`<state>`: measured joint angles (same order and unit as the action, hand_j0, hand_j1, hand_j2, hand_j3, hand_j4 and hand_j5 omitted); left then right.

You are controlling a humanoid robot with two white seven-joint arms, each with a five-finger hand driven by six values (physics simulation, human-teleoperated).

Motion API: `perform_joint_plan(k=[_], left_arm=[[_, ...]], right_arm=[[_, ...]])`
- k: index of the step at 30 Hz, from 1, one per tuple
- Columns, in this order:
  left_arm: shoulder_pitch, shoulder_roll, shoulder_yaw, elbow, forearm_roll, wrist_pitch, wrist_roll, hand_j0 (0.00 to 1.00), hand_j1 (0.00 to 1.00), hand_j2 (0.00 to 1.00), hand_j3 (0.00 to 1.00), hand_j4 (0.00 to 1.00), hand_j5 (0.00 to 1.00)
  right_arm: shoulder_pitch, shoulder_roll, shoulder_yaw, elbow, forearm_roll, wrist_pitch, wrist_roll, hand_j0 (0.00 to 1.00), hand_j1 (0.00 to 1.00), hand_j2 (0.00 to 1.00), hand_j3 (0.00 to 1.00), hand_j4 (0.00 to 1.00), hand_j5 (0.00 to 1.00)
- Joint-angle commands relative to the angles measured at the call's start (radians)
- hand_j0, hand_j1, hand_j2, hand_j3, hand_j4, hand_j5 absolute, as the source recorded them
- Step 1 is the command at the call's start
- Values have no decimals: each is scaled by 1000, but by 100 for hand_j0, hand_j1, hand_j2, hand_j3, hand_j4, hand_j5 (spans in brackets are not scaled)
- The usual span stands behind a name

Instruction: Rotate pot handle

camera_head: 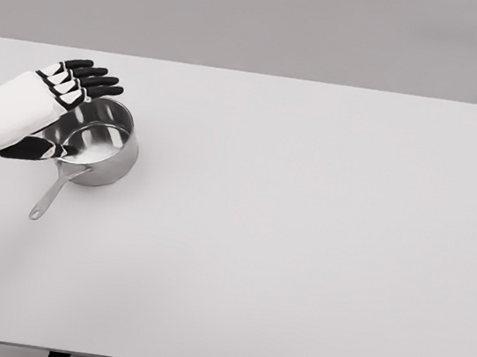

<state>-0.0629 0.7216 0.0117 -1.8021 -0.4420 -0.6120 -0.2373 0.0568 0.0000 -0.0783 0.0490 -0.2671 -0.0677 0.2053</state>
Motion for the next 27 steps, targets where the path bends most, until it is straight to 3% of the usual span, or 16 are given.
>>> perform_joint_plan(k=[1, 8, 13, 15, 27], left_arm=[[0, 2, 4, 0, 6, 1, 0, 100, 100, 100, 100, 100, 100], [5, 5, -9, -2, -11, 1, -2, 100, 100, 100, 100, 100, 100], [8, 9, -113, -2, -17, 1, 1, 100, 100, 100, 100, 100, 100], [2, 6, -157, -2, -55, 1, 1, 100, 100, 100, 100, 100, 100], [29, -14, -165, -2, -155, 1, 3, 100, 100, 100, 100, 100, 100]], right_arm=[[0, 0, 0, 0, 0, 0, 0, 100, 100, 100, 100, 100, 100], [0, 0, 0, 0, 0, 0, 0, 100, 100, 100, 100, 100, 100], [0, 0, 0, 0, 0, 0, 0, 100, 100, 100, 100, 100, 100], [0, 0, 0, 0, 0, 0, 0, 100, 100, 100, 100, 100, 100], [0, 0, 0, 0, 0, -1, 0, 100, 100, 100, 100, 100, 100]])
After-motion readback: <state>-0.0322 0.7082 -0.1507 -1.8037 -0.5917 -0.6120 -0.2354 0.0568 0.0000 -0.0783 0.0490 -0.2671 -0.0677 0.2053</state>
